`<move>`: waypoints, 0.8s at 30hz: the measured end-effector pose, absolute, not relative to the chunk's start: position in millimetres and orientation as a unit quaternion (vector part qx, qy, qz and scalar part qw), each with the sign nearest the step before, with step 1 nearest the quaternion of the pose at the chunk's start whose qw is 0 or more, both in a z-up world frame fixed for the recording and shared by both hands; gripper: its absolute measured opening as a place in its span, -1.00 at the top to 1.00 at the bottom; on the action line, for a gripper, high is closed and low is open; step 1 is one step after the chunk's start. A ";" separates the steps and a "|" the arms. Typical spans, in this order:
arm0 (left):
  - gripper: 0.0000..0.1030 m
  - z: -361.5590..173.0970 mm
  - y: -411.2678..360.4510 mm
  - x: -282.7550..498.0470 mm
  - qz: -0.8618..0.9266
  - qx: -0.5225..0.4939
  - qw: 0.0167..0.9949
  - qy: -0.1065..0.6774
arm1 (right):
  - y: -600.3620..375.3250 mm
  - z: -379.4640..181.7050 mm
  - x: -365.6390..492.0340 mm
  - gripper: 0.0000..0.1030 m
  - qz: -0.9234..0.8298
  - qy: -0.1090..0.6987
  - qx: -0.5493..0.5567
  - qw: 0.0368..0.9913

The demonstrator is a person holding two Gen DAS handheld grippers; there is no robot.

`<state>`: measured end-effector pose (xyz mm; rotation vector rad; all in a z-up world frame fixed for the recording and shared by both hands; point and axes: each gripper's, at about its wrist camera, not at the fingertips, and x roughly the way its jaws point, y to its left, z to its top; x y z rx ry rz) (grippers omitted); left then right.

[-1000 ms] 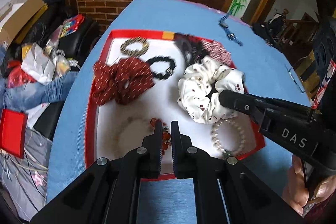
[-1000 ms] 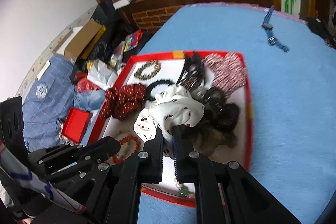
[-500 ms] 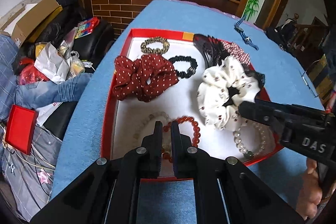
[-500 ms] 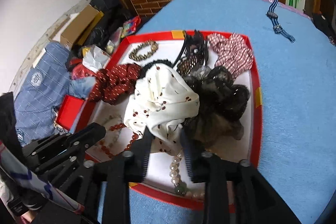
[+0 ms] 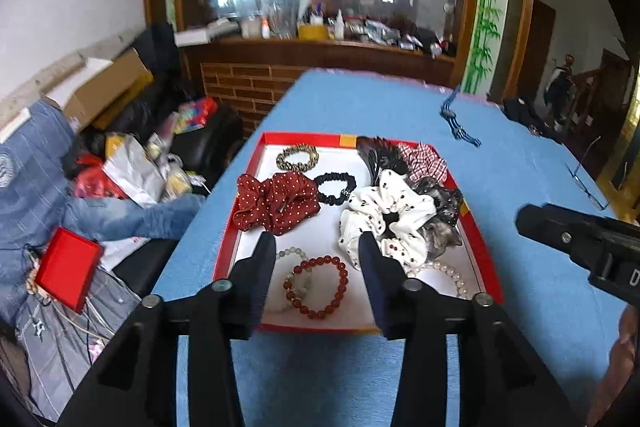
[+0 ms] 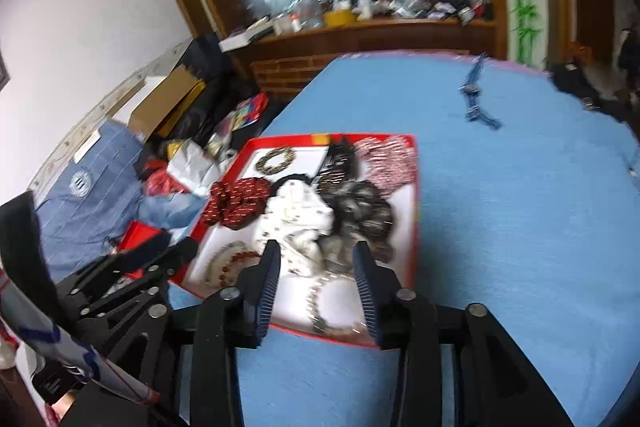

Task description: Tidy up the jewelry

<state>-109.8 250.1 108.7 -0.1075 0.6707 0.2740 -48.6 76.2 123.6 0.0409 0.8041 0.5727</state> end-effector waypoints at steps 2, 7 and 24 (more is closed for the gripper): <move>0.12 106.0 239.3 -119.8 0.152 -0.044 0.936 0.313 | 63.9 121.4 -61.4 0.15 0.259 0.380 0.020 0.888; -0.12 92.4 214.5 -148.8 0.196 -0.019 0.939 0.283 | 41.6 110.5 -99.8 -0.01 0.235 0.359 0.004 0.904; -1.00 89.9 192.2 -241.9 0.259 0.002 0.936 0.239 | 8.0 98.4 -215.9 -0.81 0.164 0.286 -0.022 0.944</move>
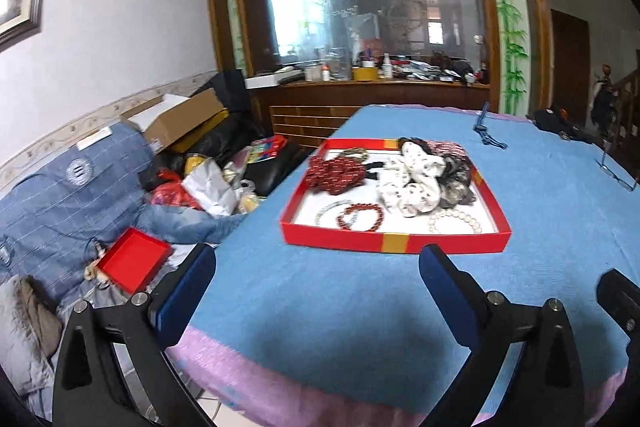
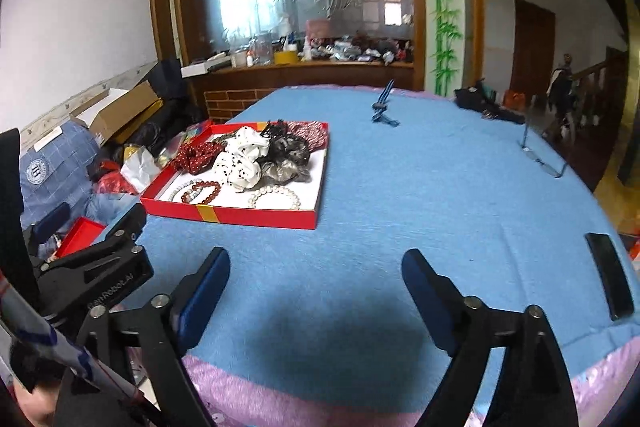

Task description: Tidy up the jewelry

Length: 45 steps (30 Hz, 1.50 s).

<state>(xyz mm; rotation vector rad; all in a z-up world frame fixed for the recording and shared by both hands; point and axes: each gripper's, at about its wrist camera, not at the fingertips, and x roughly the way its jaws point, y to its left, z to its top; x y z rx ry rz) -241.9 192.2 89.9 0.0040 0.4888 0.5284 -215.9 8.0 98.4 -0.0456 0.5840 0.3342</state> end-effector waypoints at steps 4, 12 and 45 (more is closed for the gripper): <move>-1.00 87.4 189.9 -247.7 0.277 0.019 0.927 0.251 | 14.3 96.7 -225.4 -0.82 0.169 0.278 -0.033 0.945; -1.00 80.4 191.3 -242.5 0.291 0.023 0.917 0.274 | 10.7 94.1 -218.5 -0.82 0.156 0.278 -0.028 0.948; -1.00 71.9 197.2 -244.5 0.293 0.007 0.913 0.285 | 19.2 86.6 -217.2 -0.82 0.150 0.296 -0.051 0.942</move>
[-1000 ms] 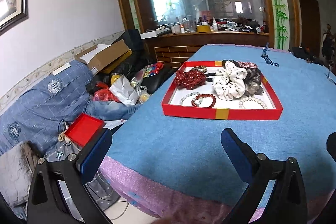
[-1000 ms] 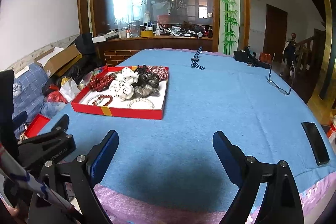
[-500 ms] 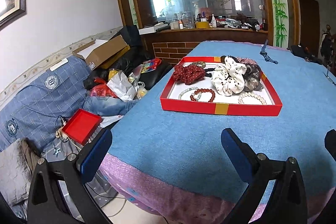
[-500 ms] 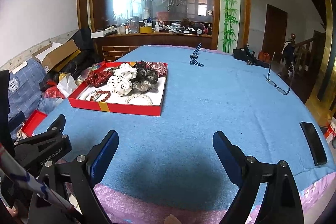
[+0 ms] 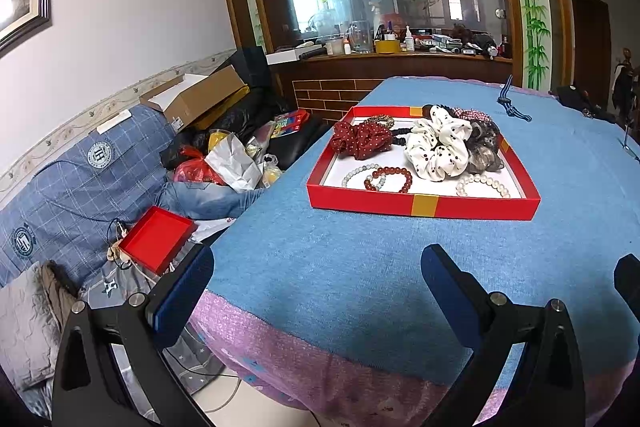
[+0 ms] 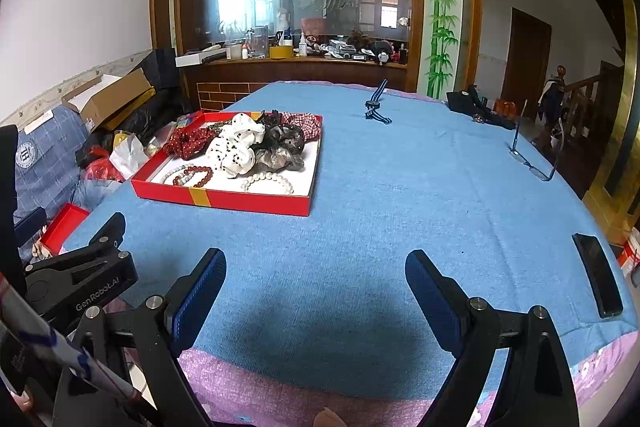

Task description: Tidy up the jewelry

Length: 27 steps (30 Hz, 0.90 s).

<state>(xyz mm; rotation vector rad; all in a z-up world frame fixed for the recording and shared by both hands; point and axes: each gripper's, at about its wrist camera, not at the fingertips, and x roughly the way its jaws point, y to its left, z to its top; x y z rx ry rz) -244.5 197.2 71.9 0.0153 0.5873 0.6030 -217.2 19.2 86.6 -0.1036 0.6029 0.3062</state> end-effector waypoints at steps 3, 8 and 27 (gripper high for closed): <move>-1.00 71.2 197.2 -244.9 0.293 0.008 0.913 0.285 | 18.7 85.5 -216.5 -0.82 0.150 0.299 -0.050 0.941; -1.00 70.1 196.8 -245.2 0.293 0.009 0.912 0.286 | 19.8 83.4 -216.5 -0.82 0.150 0.304 -0.052 0.939; -1.00 65.7 196.1 -247.5 0.294 0.008 0.912 0.286 | 20.9 81.1 -215.9 -0.82 0.149 0.309 -0.054 0.938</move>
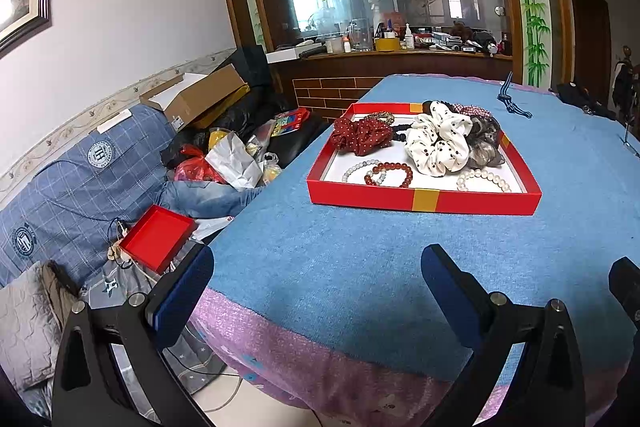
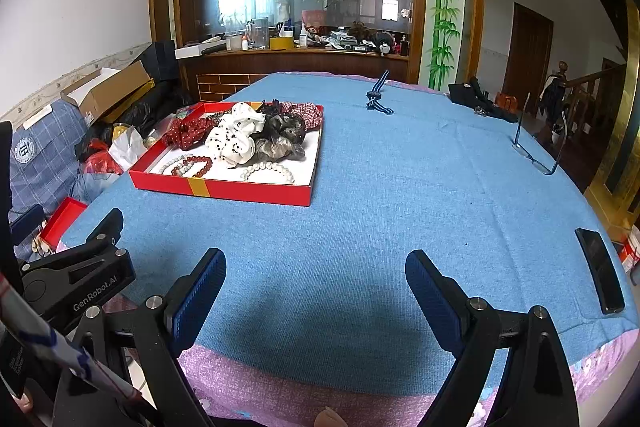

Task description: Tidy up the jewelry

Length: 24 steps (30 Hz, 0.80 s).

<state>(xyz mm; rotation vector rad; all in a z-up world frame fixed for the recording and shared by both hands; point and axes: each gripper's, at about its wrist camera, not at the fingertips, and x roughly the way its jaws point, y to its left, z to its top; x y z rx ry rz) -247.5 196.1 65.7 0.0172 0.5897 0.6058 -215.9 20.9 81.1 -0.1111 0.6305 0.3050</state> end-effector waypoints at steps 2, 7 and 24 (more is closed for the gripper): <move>-1.00 65.8 196.1 -247.3 0.293 0.009 0.912 0.286 | 20.6 80.9 -215.9 -0.82 0.150 0.308 -0.054 0.938; -1.00 65.6 196.7 -248.3 0.295 0.010 0.912 0.285 | 21.6 80.0 -216.5 -0.82 0.150 0.310 -0.056 0.937; -1.00 65.5 196.8 -248.3 0.295 0.010 0.912 0.285 | 23.9 80.1 -217.5 -0.82 0.150 0.310 -0.057 0.937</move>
